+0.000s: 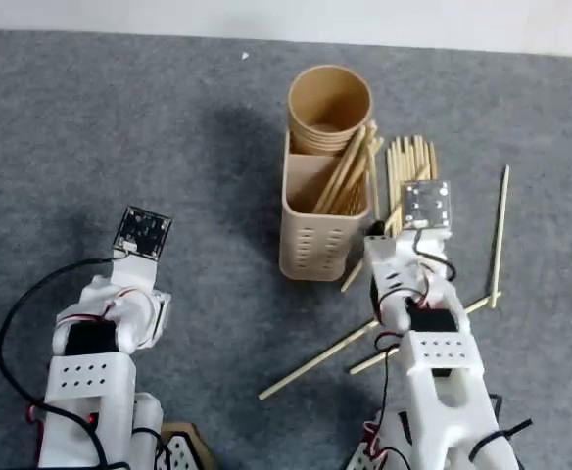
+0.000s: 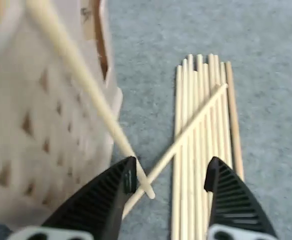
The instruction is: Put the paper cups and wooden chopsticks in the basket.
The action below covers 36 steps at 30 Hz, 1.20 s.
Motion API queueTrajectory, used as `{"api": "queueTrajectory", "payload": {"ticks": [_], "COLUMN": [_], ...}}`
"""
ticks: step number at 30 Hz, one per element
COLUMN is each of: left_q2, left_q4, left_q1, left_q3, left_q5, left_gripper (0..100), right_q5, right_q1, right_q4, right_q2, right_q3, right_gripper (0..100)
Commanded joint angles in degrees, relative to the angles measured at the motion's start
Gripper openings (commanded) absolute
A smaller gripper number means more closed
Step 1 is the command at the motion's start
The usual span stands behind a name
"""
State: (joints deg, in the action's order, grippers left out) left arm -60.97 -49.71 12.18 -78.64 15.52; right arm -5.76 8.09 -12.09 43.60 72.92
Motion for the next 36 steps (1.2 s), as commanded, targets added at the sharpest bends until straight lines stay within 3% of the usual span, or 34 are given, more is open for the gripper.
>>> {"api": "queueTrajectory", "payload": {"ticks": [1,10,17,23,30,36], "left_q2": [-0.66,-0.66,-0.66,-0.66,-0.66,-0.66], "left_q4": [0.79,0.79,0.79,0.79,0.79,0.97], "left_q1": [-0.66,-0.66,-0.66,-0.66,-0.66,-0.66], "left_q3": [0.13,0.13,0.13,0.13,0.13,0.13], "left_q5": [0.44,0.44,0.44,0.44,0.44,0.44], "left_gripper": [20,20,20,20,20,20], "right_q5": [0.0,0.62,0.62,-6.68,-19.69,-21.71], "right_q1": [1.01,-10.42,-17.89,-18.51,-25.27,-22.2], "right_q4": [3.38,5.05,4.62,-7.25,-32.57,-35.82], "right_q2": [-3.21,-22.99,-29.85,-35.47,-50.24,-58.51], "right_q3": [-3.21,-19.21,-25.36,-33.27,-58.86,-66.15], "right_gripper": [22.9,22.9,22.9,22.9,22.8,22.8]}}
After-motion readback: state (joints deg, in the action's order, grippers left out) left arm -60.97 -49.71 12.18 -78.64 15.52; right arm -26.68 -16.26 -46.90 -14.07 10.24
